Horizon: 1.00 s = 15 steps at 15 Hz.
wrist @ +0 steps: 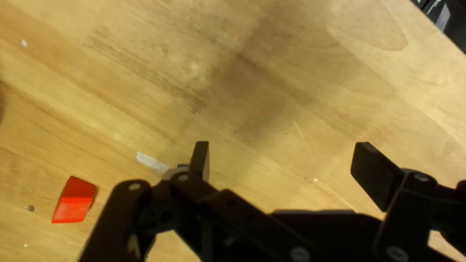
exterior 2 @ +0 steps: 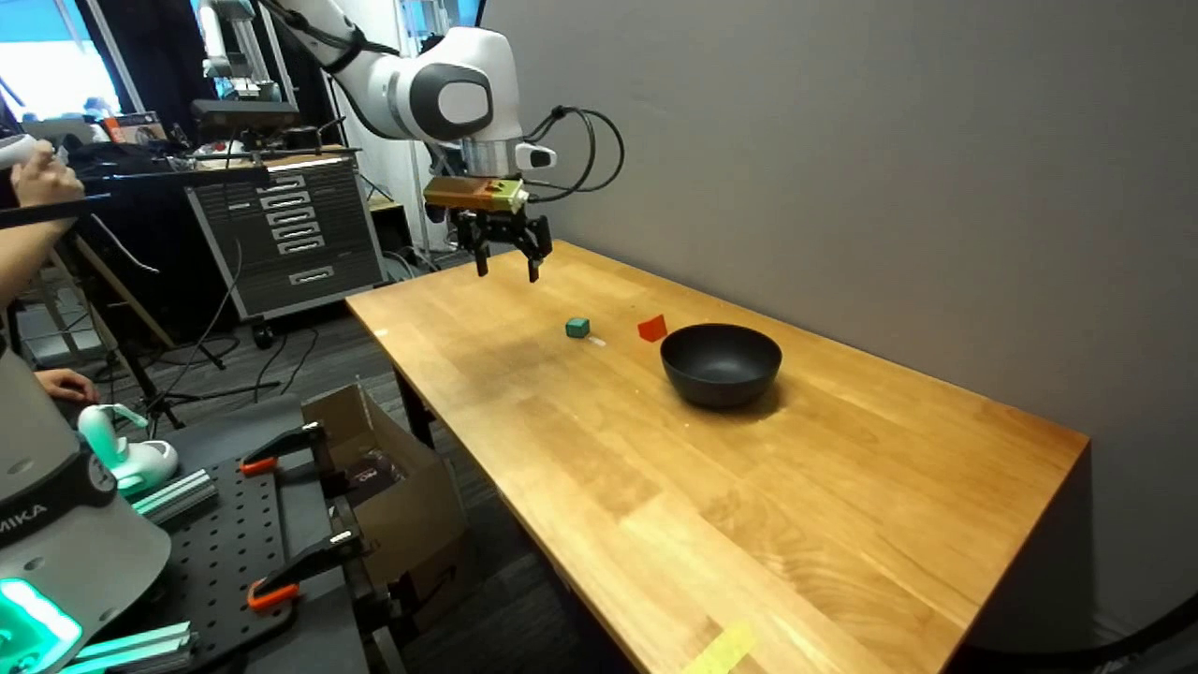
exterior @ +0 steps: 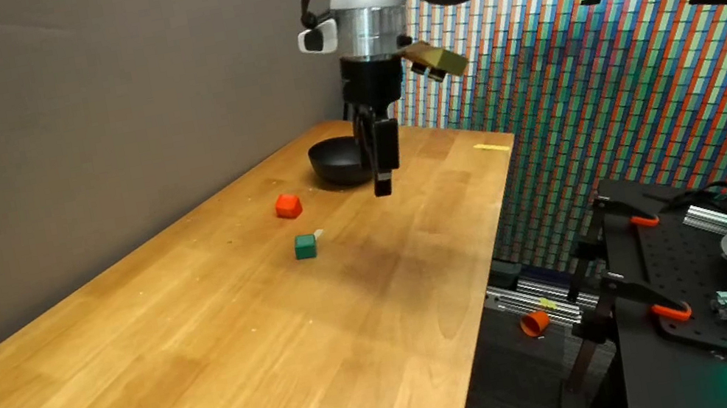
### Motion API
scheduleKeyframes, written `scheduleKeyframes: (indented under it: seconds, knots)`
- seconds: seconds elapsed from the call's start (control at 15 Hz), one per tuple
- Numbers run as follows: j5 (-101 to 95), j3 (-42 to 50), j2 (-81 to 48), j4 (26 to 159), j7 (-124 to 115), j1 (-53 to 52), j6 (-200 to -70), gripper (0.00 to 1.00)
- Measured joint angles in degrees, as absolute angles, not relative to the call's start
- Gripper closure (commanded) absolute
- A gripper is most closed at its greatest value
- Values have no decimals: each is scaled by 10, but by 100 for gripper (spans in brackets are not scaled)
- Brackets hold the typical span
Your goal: Put the green and orange block in the black bowl
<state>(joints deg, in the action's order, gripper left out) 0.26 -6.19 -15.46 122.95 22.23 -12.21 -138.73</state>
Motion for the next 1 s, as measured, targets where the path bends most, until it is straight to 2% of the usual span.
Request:
scheduleKeyframes:
  seconds: [0.53, 0.93, 1.0]
  knots:
    - [-65, -68, -380, 981, 237, -106, -1356, 0]
    - [-66, -71, -495, 845, 256, -101, -1314, 0]
    - [-66, -72, -507, 831, 257, -101, -1307, 17]
